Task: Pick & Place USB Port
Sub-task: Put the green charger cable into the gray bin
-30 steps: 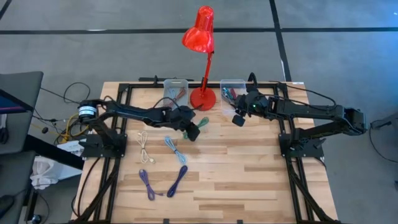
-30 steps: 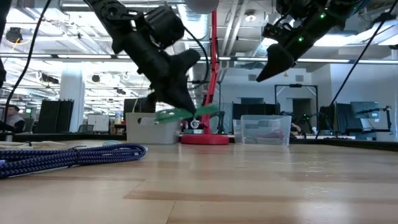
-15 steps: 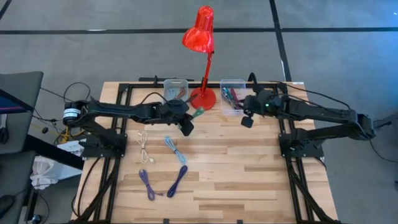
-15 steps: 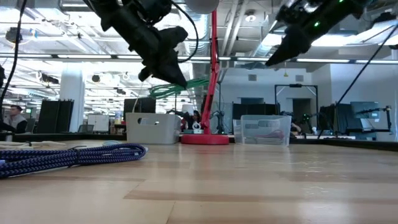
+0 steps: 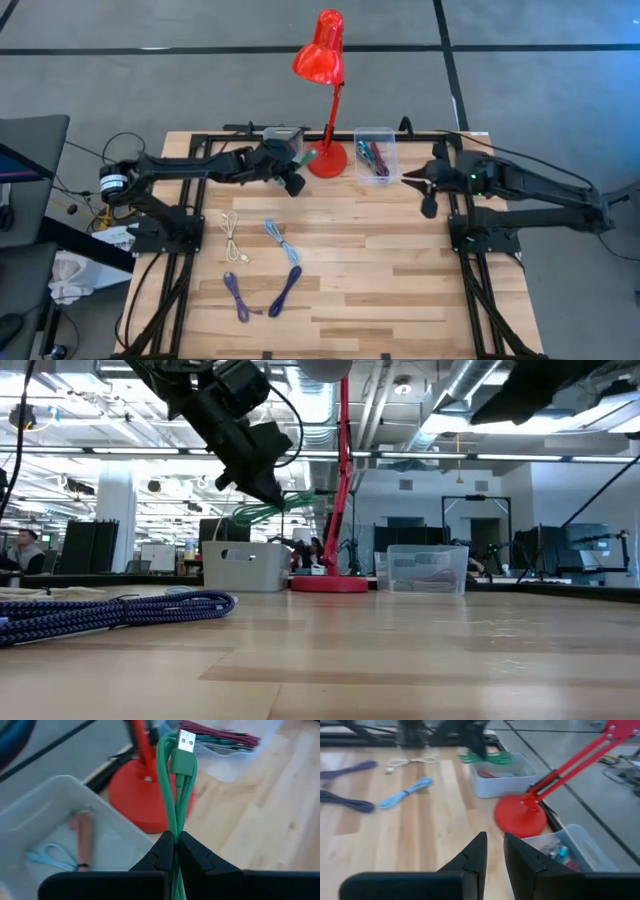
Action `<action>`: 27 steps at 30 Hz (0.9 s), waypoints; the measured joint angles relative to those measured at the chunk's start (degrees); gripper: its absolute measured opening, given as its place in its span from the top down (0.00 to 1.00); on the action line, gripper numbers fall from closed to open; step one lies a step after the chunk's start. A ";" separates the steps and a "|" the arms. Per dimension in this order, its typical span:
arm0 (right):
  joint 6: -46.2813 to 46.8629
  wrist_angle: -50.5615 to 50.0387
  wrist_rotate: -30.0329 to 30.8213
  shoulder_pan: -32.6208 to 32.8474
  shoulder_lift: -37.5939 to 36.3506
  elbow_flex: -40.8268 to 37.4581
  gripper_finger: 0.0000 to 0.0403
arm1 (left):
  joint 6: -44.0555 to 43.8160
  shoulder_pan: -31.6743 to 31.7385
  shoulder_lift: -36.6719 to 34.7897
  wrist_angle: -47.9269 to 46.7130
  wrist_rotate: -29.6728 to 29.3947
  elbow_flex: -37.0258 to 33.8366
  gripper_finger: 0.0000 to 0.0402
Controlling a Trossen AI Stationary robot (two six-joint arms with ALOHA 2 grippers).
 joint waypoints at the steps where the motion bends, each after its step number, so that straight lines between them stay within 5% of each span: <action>1: 0.59 -0.58 0.00 1.02 -0.62 0.00 0.86 | 0.48 0.89 0.00 -0.01 0.00 0.00 0.97; 14: 2.62 -2.77 2.45 15.29 -2.13 0.00 0.86 | 4.47 12.88 -0.02 -0.01 3.64 0.00 0.97; 27: 2.60 -2.74 8.63 18.10 -2.15 -0.02 0.86 | 2.77 18.82 0.24 0.56 9.52 -3.56 0.97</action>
